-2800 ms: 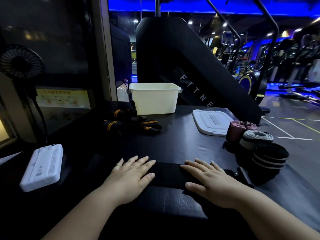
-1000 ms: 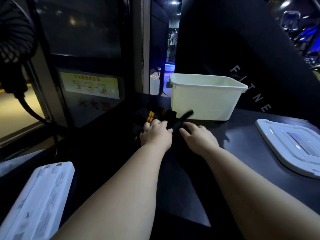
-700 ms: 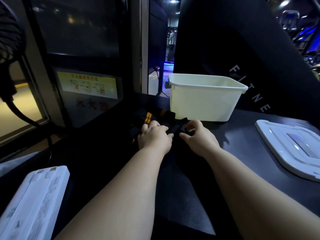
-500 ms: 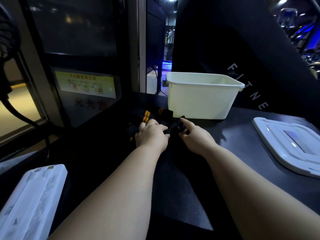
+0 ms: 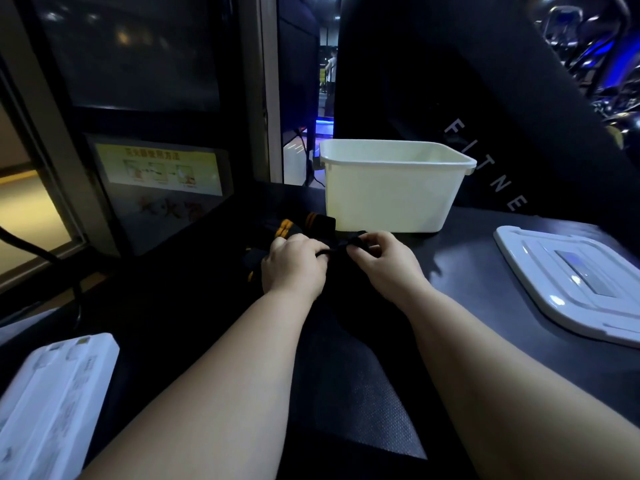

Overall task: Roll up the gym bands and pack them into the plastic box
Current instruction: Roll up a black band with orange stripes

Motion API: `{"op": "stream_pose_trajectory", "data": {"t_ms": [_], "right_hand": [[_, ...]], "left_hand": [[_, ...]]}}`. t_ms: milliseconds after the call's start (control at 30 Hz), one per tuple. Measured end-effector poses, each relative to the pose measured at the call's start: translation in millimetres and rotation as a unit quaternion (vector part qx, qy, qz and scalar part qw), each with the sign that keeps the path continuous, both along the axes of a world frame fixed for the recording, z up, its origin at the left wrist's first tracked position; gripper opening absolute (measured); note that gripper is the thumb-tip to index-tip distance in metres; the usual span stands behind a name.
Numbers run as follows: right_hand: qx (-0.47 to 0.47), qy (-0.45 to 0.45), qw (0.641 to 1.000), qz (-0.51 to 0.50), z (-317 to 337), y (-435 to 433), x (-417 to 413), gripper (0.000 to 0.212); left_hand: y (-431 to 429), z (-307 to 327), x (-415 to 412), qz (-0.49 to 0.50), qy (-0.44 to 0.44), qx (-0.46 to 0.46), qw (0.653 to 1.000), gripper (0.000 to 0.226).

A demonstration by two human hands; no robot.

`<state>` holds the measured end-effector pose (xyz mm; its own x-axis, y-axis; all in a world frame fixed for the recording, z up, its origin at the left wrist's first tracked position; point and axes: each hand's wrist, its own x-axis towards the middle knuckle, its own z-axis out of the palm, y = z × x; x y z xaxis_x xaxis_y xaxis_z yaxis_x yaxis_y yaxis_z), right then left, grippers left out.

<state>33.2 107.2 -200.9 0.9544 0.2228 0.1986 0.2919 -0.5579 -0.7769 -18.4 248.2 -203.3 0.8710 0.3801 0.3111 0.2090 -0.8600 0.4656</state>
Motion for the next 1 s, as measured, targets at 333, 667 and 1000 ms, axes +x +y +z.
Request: {"op": "stream_pose_trajectory", "data": {"t_ms": [333,667,1000], "right_hand": [[0.207,0.110,0.971,-0.048,15,-6,-2,0.054],[0.119,0.116,0.982,-0.089,27,-28,-11,0.037],[0.100,0.117,0.983,-0.102,57,-86,-68,0.046]], "left_hand": [[-25,6,-13,-0.149,-0.081,-0.025,0.985,0.026],[-19,-1,-16,-0.105,-0.035,-0.063,0.992,0.034],[-23,12,-32,-0.084,0.093,-0.063,0.990,0.072]]}}
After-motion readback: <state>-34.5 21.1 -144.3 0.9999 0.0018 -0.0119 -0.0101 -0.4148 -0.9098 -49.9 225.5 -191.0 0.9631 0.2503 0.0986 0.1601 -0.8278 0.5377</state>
